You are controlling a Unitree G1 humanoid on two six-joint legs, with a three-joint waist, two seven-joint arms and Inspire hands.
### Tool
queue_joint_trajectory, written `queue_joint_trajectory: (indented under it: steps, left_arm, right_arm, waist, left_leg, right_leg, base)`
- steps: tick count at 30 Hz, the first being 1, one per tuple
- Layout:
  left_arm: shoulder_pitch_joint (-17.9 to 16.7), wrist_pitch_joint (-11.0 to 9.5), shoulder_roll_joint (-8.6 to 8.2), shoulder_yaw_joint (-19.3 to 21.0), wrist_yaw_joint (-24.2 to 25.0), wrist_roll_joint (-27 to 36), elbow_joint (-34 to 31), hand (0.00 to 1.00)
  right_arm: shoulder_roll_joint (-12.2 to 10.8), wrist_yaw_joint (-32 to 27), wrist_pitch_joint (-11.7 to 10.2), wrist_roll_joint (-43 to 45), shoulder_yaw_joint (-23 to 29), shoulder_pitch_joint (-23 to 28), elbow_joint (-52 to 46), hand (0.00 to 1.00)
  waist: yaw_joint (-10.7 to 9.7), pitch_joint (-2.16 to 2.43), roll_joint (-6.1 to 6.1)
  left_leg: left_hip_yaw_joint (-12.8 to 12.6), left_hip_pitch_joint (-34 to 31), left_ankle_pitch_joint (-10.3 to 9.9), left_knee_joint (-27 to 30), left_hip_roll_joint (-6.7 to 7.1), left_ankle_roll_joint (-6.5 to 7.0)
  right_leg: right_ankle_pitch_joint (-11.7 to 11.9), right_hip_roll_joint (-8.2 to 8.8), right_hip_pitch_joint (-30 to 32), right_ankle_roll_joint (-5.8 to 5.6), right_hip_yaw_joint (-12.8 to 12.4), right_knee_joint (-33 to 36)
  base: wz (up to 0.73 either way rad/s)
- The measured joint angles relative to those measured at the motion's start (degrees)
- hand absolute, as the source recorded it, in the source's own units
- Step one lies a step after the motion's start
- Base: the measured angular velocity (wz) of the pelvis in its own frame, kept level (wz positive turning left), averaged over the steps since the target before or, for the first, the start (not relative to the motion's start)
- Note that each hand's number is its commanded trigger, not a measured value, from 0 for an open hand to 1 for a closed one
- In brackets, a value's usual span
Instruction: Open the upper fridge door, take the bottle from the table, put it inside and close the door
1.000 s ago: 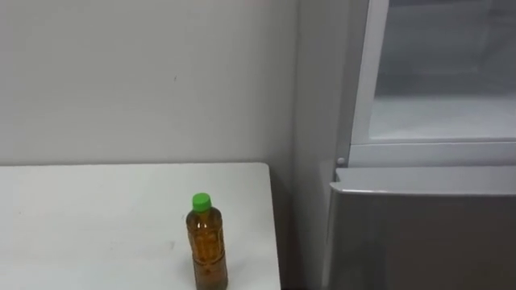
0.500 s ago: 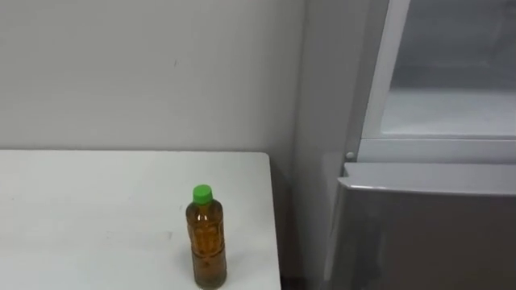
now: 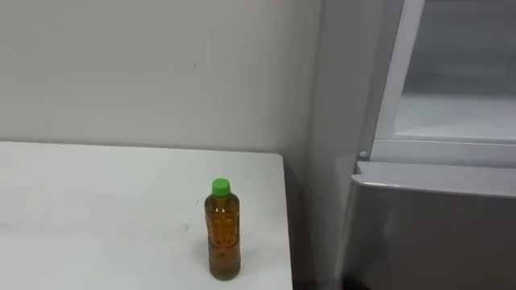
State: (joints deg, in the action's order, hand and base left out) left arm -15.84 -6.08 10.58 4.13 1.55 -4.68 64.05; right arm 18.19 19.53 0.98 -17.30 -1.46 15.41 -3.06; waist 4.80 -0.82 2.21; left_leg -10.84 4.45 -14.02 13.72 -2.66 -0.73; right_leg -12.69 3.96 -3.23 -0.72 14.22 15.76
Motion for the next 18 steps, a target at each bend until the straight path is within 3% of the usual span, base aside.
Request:
queue_joint_trajectory:
  steps: [5, 8, 10, 13, 18]
  left_arm:
    - [-0.1, 0.8, 0.59, -1.9, -0.9, -1.0, 0.0, 0.00]
    - [-0.2, 0.9, 0.97, -2.3, -0.8, -2.6, 0.0, 0.00]
    - [-0.3, 1.8, 1.00, -2.3, -0.7, -2.6, -0.1, 0.00]
    - [-0.2, 3.2, 0.99, -2.3, -0.2, -2.9, -0.1, 0.00]
    - [0.1, 4.4, 0.99, -2.2, 0.2, -4.6, 0.0, 0.00]
  right_arm:
    - [-1.0, -2.2, 0.0, -6.1, -0.1, -5.7, -2.4, 0.00]
    - [-2.0, -3.7, -3.7, -11.3, -0.2, -11.4, -4.7, 0.00]
    - [-2.3, -3.7, -6.1, -13.4, -0.8, -15.1, -4.6, 0.00]
    - [-2.4, -3.3, -6.7, -13.8, -2.2, -15.9, -4.1, 0.00]
    - [-2.4, -4.0, -6.4, -13.8, -4.0, -15.9, -1.4, 0.00]
  waist:
    - [0.1, 0.03, 0.10]
    - [0.5, 0.06, 0.08]
    - [0.8, 0.32, 0.49]
    - [1.9, 0.52, 0.93]
    - [2.4, 0.35, 0.74]
  left_leg:
    - [1.1, -1.3, 0.0, 1.0, -0.07, 0.03]
    - [3.0, -1.9, 0.1, 1.8, 0.06, 0.08]
    - [3.9, -1.7, 0.1, 1.9, 0.21, 0.07]
    - [4.8, -1.9, 0.1, 1.7, 0.34, 0.07]
    - [5.6, -2.3, 0.1, 1.7, 0.40, 0.06]
  right_leg:
    - [0.3, 0.06, 0.0, 0.18, 1.5, -0.1]
    - [0.4, -0.05, -0.9, 0.09, 2.9, -1.3]
    - [0.4, -0.09, -1.6, -0.02, 3.6, -2.2]
    - [0.4, -0.04, -2.2, -0.11, 4.6, -2.5]
    - [0.5, -0.04, -2.4, -0.16, 5.2, -2.6]
  base:
    - [0.13]
    - [0.32]
    - [0.27]
    - [0.16]
    - [0.09]
